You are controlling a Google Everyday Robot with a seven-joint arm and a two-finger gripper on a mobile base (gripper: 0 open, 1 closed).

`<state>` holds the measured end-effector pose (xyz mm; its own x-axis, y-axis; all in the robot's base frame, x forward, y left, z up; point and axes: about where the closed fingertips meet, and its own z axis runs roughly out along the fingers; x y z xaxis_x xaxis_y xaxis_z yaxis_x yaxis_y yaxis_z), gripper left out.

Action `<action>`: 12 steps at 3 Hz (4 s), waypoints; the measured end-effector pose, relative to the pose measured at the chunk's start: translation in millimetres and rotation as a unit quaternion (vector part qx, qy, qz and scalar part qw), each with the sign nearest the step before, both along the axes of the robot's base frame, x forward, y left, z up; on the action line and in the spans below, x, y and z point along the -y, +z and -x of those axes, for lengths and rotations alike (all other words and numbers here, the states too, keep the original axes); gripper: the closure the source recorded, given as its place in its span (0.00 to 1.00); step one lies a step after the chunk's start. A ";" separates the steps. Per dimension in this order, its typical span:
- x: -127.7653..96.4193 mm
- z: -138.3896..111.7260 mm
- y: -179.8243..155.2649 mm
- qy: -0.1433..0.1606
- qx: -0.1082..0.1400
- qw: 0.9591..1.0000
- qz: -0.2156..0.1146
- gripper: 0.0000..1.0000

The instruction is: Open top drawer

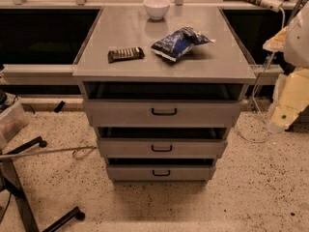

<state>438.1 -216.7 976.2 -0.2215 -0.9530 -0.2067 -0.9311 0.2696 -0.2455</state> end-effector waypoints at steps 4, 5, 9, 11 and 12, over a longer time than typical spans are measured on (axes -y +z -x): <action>4.6 -78.9 -137.3 0.034 0.022 0.993 -0.111 0.00; 0.8 -108.9 -196.9 0.026 0.012 0.987 -0.157 0.00; -19.7 -158.7 -306.9 -0.027 0.089 0.974 -0.207 0.00; -27.0 -167.6 -302.2 -0.003 0.106 0.973 -0.204 0.00; -43.4 -189.5 -298.5 0.024 0.133 0.968 -0.210 0.00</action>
Offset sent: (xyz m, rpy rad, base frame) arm 0.0234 -0.0100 -0.0469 0.0897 -0.0224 0.0162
